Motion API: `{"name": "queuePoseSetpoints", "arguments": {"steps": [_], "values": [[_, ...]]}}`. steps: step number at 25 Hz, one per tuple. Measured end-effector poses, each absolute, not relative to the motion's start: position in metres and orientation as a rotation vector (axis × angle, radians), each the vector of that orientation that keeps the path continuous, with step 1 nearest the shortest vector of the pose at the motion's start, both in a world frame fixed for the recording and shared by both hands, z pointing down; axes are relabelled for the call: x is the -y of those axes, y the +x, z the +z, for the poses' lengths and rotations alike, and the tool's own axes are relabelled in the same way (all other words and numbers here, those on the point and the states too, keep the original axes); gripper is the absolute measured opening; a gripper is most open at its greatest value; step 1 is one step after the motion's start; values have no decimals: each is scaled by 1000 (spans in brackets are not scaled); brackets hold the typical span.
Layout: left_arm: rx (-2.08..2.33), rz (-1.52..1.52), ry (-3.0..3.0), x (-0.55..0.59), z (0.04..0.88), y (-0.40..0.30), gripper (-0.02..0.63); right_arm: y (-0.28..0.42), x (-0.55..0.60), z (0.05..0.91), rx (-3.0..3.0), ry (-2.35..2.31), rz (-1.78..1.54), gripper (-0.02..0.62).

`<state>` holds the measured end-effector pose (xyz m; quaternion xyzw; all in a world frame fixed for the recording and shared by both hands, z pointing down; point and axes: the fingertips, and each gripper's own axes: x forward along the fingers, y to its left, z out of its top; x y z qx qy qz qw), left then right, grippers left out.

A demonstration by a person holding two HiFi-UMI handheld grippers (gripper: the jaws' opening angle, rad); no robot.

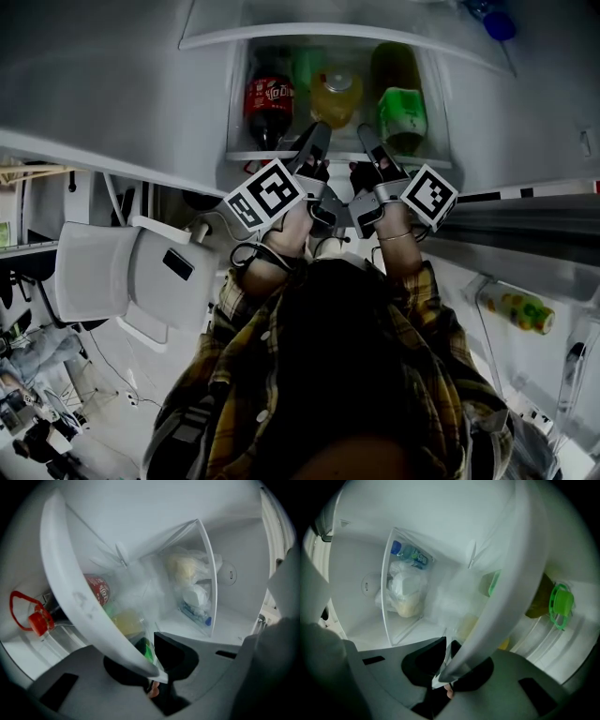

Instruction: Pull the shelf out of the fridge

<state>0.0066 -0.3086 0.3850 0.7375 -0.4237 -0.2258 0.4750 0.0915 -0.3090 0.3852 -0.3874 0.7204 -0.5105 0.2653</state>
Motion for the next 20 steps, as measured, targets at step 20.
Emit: {"name": "queuePoseSetpoints", "arguments": {"steps": [20], "values": [[1001, -588, 1803, 265, 380, 10, 61, 93, 267, 376, -1951, -995, -1359, 54]]}}
